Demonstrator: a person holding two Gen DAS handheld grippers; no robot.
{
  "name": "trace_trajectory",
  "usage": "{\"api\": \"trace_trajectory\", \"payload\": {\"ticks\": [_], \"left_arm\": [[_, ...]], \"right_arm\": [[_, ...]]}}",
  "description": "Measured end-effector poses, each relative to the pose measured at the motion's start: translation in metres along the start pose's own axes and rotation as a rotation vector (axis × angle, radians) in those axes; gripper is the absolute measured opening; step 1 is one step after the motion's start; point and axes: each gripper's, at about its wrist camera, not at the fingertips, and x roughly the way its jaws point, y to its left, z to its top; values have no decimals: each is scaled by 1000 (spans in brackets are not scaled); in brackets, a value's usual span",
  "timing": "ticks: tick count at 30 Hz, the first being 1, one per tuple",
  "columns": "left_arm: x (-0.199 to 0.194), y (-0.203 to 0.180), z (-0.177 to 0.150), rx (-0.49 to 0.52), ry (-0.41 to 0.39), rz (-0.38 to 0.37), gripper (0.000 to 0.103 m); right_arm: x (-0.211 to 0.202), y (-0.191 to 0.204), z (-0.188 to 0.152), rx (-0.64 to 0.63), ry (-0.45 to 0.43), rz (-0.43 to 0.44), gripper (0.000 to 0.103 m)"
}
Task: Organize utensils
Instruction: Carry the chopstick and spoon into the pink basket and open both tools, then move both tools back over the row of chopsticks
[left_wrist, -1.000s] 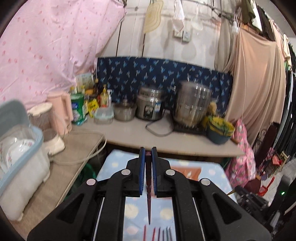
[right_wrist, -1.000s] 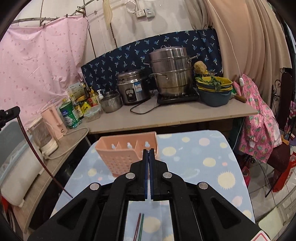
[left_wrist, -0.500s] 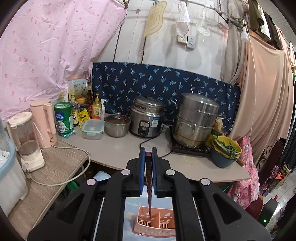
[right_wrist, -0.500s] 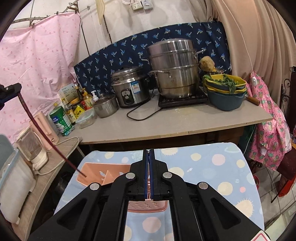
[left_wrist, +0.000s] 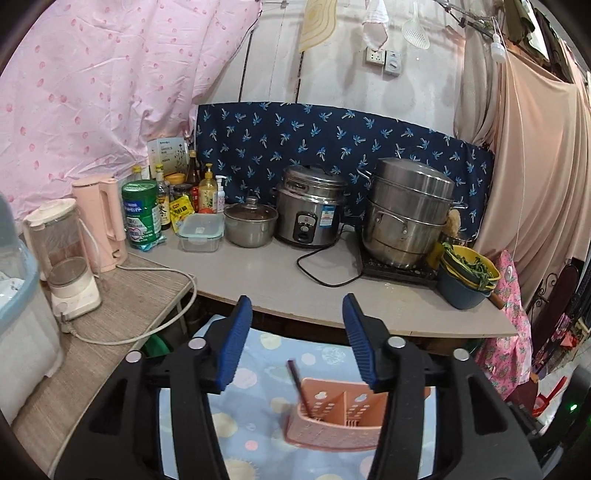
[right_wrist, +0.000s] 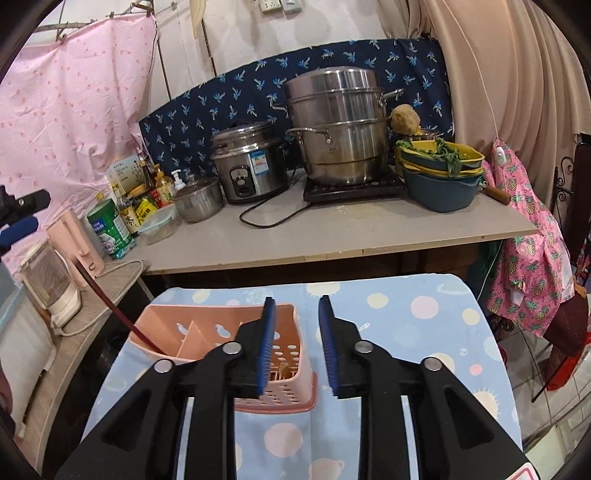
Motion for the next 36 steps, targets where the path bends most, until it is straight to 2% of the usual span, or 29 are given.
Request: {"api": "trace_trajectory", "payload": {"ticks": [5, 9, 13, 18, 27, 31, 36], "left_arm": [[-42, 7, -21, 40, 6, 45, 66], [-77, 16, -56, 84, 44, 77, 70], [-100, 25, -96, 121, 100, 95, 70], [-120, 38, -154, 140, 190, 95, 70], [-141, 54, -250, 141, 341, 96, 70], [-144, 58, -280, 143, 378, 102, 70], [-148, 61, -301, 135, 406, 97, 70]], "right_arm": [[-55, -1, -11, 2, -36, 8, 46], [-98, 3, -36, -27, -45, -4, 48], [-135, 11, -72, -83, -40, -33, 50], [-165, 24, -127, -139, 10, -45, 52], [-176, 25, -216, -97, 170, -34, 52], [-171, 21, -249, -70, 232, -39, 52], [-168, 26, -276, -71, 276, -34, 52]]}}
